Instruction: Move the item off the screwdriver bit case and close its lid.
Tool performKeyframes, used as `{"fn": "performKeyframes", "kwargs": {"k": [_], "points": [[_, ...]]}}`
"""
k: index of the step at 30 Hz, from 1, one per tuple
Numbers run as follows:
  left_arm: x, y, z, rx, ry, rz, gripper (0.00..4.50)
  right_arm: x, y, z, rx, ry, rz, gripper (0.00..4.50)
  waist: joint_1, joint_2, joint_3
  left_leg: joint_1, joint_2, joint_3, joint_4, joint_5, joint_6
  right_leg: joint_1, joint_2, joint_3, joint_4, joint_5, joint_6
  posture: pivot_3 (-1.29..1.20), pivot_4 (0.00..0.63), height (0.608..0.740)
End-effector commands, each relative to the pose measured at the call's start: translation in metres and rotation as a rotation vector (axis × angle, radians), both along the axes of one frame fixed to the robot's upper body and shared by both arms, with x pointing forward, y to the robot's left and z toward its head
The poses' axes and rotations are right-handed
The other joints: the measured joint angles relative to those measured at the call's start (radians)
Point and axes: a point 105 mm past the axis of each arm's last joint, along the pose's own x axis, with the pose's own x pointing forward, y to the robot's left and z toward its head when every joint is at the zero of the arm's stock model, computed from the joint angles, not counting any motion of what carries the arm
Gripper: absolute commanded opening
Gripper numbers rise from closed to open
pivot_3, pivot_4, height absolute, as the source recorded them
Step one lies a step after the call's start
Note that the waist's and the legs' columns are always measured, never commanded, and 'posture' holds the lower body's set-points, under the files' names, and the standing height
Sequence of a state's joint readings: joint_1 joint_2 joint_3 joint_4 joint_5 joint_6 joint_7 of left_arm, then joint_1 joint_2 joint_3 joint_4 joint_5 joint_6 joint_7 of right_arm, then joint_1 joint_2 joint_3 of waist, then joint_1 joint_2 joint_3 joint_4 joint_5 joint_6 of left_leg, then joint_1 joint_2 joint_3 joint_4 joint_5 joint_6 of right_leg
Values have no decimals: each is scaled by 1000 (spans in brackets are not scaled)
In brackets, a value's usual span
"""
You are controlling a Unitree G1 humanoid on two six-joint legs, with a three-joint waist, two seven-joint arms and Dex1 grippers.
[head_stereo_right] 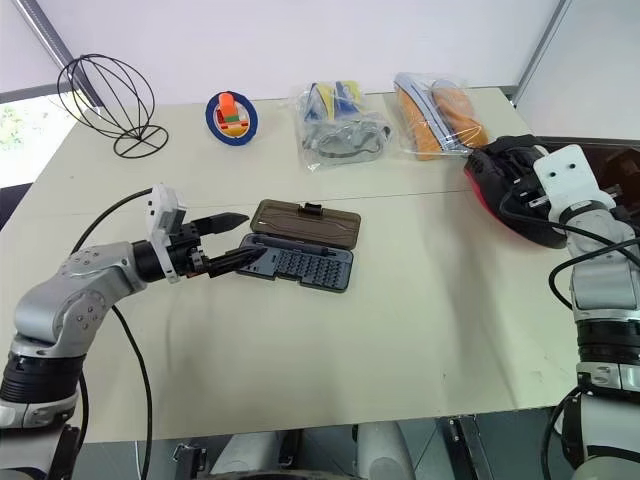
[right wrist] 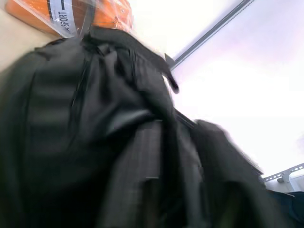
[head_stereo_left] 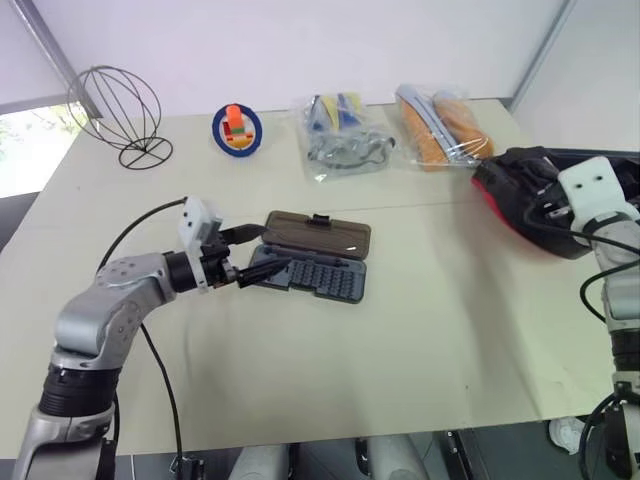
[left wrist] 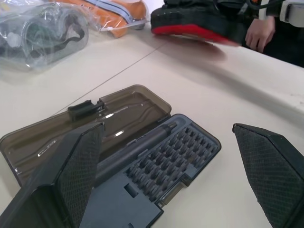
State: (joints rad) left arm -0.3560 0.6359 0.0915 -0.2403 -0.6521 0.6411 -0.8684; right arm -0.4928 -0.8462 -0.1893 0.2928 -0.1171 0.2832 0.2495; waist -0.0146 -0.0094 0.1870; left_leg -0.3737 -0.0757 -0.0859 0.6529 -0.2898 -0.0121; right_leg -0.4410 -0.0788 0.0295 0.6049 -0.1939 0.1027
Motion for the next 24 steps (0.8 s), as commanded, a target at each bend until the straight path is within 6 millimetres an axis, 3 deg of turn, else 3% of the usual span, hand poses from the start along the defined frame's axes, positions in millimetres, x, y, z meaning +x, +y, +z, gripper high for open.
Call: {"fn": "performKeyframes", "kwargs": {"k": [1, 3, 8, 15, 17, 19, 21, 24], "points": [[0, 5, 9, 3, -44, 14, 4500, -5, 0, 11, -98, 30, 12, 3583, 0, 0, 0, 0, 0, 0, 0, 0, 0, 0, 0, 0, 0, 0, 0, 0, 150, 740], [1, 8, 9, 8, -42, 22, 4500, -8, 2, 7, -52, 65, 31, 4489, 1, 0, 0, 0, 0, 0, 0, 0, 0, 0, 0, 0, 0, 0, 0, 0, 150, 740], [12, 29, 13, 22, -35, 75, 4500, -40, 28, 8, 165, 292, 231, 4489, 2, 0, 0, 0, 0, -1, 0, 0, 0, 0, 0, 0, 1, 0, 0, 0, 150, 740], [30, 52, 14, 73, -45, 114, 4500, -60, 74, 83, 327, 167, 525, 4489, -2, 0, 0, 0, 0, -1, 4, -1, 1, 1, 0, -1, 4, 0, 0, 0, 150, 740], [36, 54, 12, 97, -53, 113, 4500, -63, 110, 102, 453, 99, 732, 4489, -4, -1, 0, 1, 1, -1, 5, -1, 1, 1, 1, -1, 4, 0, 0, 0, 150, 740], [41, 55, 12, 104, -59, 109, 4500, -69, 148, 107, 562, 94, 932, 4489, -4, -1, 0, 0, 1, -1, 6, -1, 1, 1, 1, -1, 5, 0, 0, 0, 150, 740], [46, 55, 12, 103, -64, 107, 4500, -68, 181, 93, 662, 135, 1061, 4489, -1, -2, 0, 0, 1, -2, 7, -1, 1, 1, 1, -1, 7, 0, 0, 0, 150, 740], [56, 54, 9, 113, -82, 102, 4500, -63, 215, 67, 759, 201, 1123, 4489, 6, -2, 0, -1, 0, -3, 8, -1, 1, -1, 0, -2, 7, 0, 0, 0, 150, 740]]}}
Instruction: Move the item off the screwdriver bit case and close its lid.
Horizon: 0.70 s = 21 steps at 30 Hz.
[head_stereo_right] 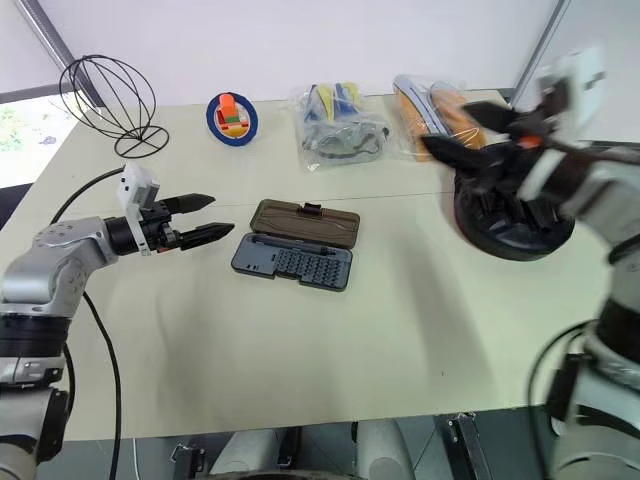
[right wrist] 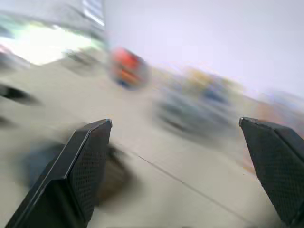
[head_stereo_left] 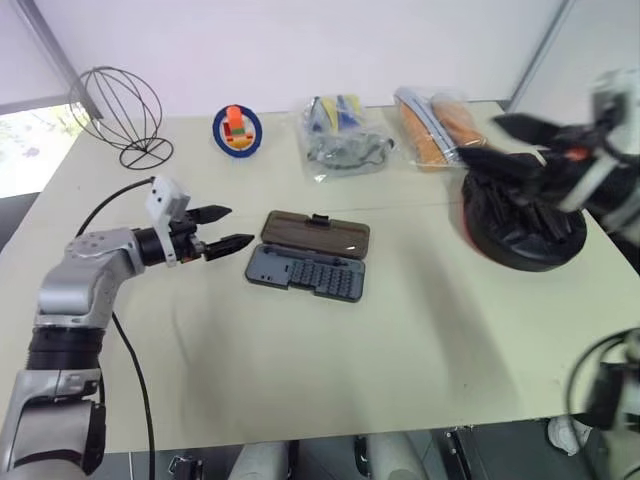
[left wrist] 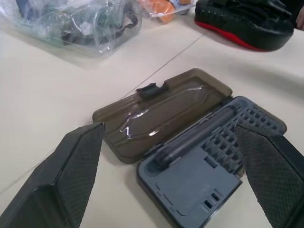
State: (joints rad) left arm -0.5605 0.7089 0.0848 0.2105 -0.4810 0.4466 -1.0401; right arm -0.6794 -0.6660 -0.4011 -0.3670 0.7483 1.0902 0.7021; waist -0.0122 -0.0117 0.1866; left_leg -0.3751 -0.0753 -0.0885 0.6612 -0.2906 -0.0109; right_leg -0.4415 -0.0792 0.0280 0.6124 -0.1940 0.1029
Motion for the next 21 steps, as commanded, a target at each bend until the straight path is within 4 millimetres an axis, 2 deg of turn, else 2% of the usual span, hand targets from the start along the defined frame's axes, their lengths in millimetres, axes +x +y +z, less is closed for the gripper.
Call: {"fn": "performKeyframes", "kwargs": {"k": [1, 6, 12, 16, 21], "points": [[12, -2, 6, 29, -60, -14, 4500, 0, 30, -19, 35, 47, 64, 4489, 8, 0, 0, 0, -1, 0, 0, 0, 0, 0, -1, 0, 0, 0, 0, 0, 150, 740], [33, -10, 6, 68, -84, -48, 4500, 9, 51, -41, 43, 91, 83, 4489, 21, 0, 0, -3, -3, 0, 2, 0, 1, -2, -2, -1, 1, 0, 0, 0, 150, 740], [53, -14, 7, 120, -98, -64, 4500, 7, 61, -50, 41, 96, 102, 4489, 16, 0, 0, -3, -3, 0, 2, -1, 1, -2, -1, -1, 1, 0, 0, 0, 150, 740], [73, -27, 3, 185, -102, -35, 4500, 0, 67, -56, 29, 99, 110, 4489, 17, 0, 0, -3, -2, 1, 3, -1, 1, -2, -1, -1, 2, 0, 1, 0, 150, 740], [83, -45, -5, 240, -99, -15, 4500, -3, 69, -58, 22, 95, 80, 4489, 12, 0, 0, -3, -2, 1, 3, -1, 2, -2, -1, -1, 1, 0, 1, 0, 150, 740]]}}
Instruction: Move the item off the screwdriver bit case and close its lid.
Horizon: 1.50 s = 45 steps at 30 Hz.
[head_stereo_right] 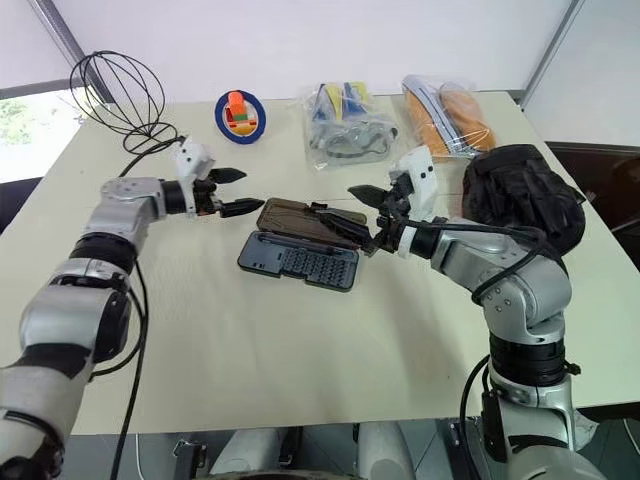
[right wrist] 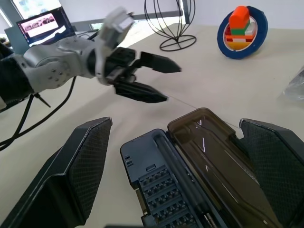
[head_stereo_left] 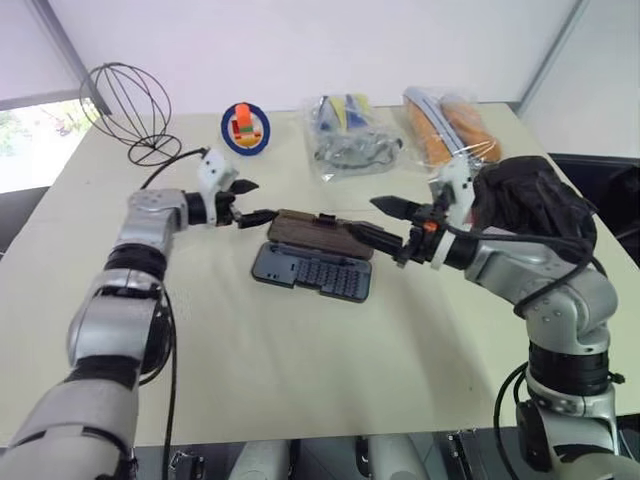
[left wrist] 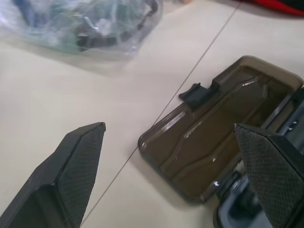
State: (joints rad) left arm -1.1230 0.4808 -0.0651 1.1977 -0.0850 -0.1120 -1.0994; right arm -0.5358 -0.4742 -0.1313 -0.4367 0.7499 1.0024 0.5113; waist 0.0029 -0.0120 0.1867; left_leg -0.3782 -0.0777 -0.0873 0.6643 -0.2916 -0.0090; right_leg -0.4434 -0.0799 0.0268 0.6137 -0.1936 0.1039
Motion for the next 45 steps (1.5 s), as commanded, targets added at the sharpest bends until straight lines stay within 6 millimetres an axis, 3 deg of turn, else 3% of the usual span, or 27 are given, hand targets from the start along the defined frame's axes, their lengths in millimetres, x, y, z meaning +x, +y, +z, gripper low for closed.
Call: {"fn": "performKeyframes", "kwargs": {"k": [1, 4, 6, 10, 15, 23, 29, 32, 35, 39, 40, 45], "points": [[7, -6, 7, 44, -47, 21, 4500, -7, 2, 12, 15, -63, -10, 4489, -5, 0, 0, 0, 0, 0, 0, 0, 0, 0, 0, 0, 0, 0, 0, 0, 150, 740], [9, -13, 10, 41, -50, 16, 4500, -3, -3, 6, -20, -67, -64, 4489, -14, 0, 0, 0, 0, 0, 0, 0, 0, 0, 0, 0, 0, 0, 0, 0, 150, 740], [6, -16, 29, -31, -53, -36, 4500, 17, -15, -1, -62, -71, -175, 4489, -18, -1, 0, 0, 0, 0, 0, 0, 0, 0, 0, 0, 0, 0, 0, 0, 150, 740], [-11, -9, 45, -105, -1, -181, 4500, 55, -26, -10, -116, -81, -252, 4489, -26, -1, 1, 0, 0, 2, 1, 0, 0, 0, 1, 0, 1, 0, 0, 0, 150, 740], [-52, 15, 47, -117, 72, -307, 4500, 99, -14, -35, -296, -78, -184, 4489, -64, 0, 0, 2, 2, 1, -1, 0, 0, 0, 2, 2, 2, 0, 0, 0, 150, 740], [-116, 22, 57, -167, 37, -206, 4500, 133, 5, -68, -486, -46, -80, 4489, -71, 0, 1, -1, 2, -1, -1, 0, 0, -4, 2, 3, 1, 0, 0, 0, 150, 740], [-136, 26, 54, -221, 18, -79, 4500, 138, 15, -80, -533, -14, -41, 4489, -66, 0, 1, -1, 2, -2, -1, 3, -7, -4, 1, 3, 2, 0, 0, 0, 150, 740], [-143, 31, 52, -240, 5, -17, 4500, 130, 19, -95, -523, 102, 20, 3750, -69, 0, 1, -1, 1, -2, -1, 4, -7, -4, 1, 3, 2, 0, 0, 0, 150, 740], [-148, 33, 53, -254, -8, 21, 4500, 120, 20, -109, -571, 155, 107, 2217, -71, 0, 1, 0, 2, -2, -2, 4, -7, -3, 1, 3, 2, 0, 0, 0, 150, 740], [-150, 35, 55, -266, -25, 50, 4500, 115, 26, -112, -536, 209, 153, 240, -73, 0, 0, 4, 2, -2, -3, 1, -3, 0, 2, 3, 1, 0, 0, 0, 150, 740], [-150, 35, 56, -269, -29, 56, 4500, 115, 27, -113, -550, 206, 148, 44, -76, 0, 0, 4, 2, -2, -3, 1, -3, 0, 2, 3, 1, 0, 0, 0, 150, 740], [-152, 36, 56, -282, -50, 88, 4500, 119, 21, -121, -686, 138, 114, 44, -77, 0, 0, 5, 3, -1, -3, 1, -5, 0, 3, 3, 2, 0, -1, 0, 150, 740]]}}
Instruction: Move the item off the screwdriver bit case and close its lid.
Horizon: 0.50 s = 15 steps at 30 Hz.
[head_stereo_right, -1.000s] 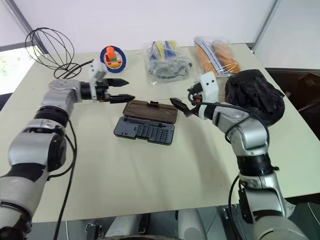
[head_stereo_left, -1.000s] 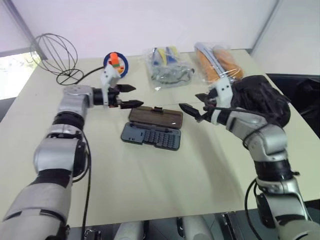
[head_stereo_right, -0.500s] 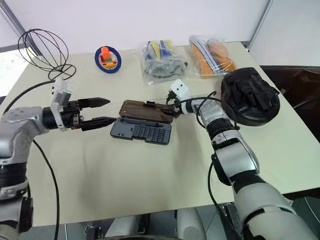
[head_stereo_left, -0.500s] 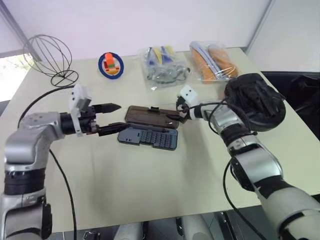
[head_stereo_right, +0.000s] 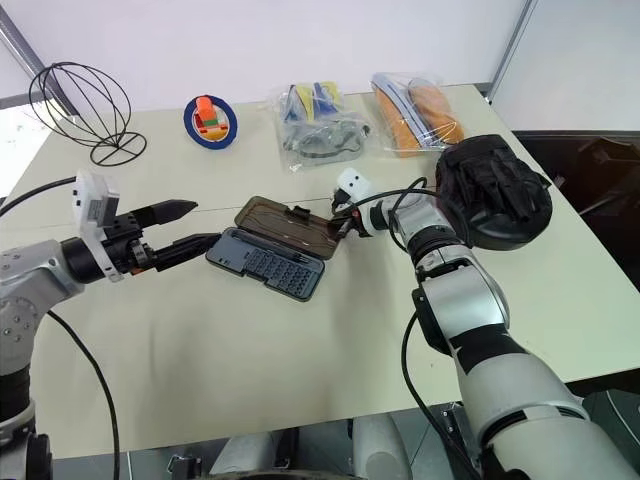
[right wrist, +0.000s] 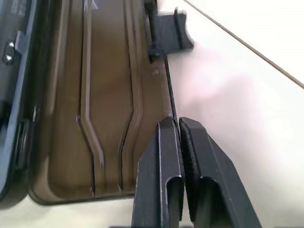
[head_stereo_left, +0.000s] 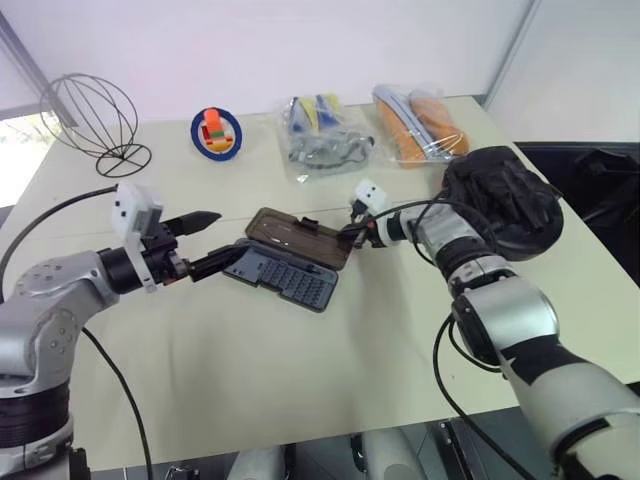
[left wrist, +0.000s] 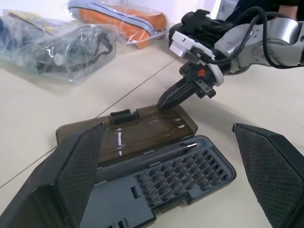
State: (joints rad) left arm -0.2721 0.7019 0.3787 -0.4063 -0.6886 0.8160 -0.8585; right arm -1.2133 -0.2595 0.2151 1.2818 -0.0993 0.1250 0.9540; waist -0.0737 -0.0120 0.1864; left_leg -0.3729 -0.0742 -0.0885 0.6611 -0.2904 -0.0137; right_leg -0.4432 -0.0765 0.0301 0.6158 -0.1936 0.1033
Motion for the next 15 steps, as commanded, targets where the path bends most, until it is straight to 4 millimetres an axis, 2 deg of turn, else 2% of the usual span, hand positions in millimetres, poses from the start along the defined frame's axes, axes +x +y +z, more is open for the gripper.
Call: {"fn": "performKeyframes", "kwargs": {"k": [1, 5, 9, 15], "points": [[-6, 1, 12, -3, -68, 18, 4500, -3, 0, -16, -132, -30, 39, 44, 1, 0, 0, 1, 0, 0, 0, 0, 0, 1, 0, 0, 0, 0, 0, 0, 150, 740], [-7, 1, 9, -5, -60, 20, 4500, -3, -6, -10, -298, -188, 199, 44, 3, 0, 0, 2, 0, 0, 0, 1, -1, 2, 0, 0, 2, 0, 0, 0, 150, 740], [-7, -2, 4, -7, -37, 4, 4500, -18, -20, -6, -425, -323, 452, 44, 13, 0, 0, 1, -1, 0, 1, 1, -1, 2, -1, -1, 1, 0, 0, 0, 150, 740], [-4, -7, -5, 4, -8, -27, 4500, -26, -38, -3, -509, -419, 567, 44, 31, 0, 0, 0, -2, 1, 1, 3, -5, 2, -2, 0, -2, 0, 0, 0, 150, 740]]}}
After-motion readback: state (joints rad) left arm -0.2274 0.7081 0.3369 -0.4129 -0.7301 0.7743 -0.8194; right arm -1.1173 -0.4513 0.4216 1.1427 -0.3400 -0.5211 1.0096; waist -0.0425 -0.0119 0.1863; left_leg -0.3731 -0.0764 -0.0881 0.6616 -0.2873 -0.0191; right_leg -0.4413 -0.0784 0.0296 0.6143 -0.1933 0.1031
